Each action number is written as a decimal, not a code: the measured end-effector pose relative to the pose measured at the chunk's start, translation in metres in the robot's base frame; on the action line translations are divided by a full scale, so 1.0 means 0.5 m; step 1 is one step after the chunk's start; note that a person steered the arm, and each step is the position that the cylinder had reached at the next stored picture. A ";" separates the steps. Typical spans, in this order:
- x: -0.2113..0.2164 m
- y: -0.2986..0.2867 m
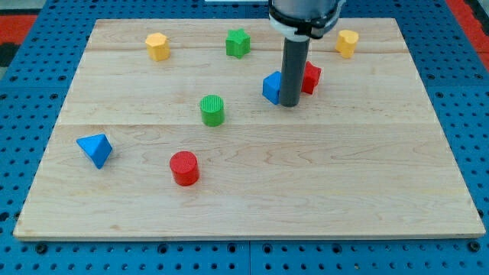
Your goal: Move the blue cube in between the green blocks
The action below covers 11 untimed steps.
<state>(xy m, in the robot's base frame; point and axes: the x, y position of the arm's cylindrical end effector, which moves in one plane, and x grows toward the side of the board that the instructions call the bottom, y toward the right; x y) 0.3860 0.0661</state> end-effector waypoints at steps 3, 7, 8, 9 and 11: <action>-0.088 -0.036; -0.034 -0.131; -0.078 -0.131; -0.091 -0.139; -0.024 -0.077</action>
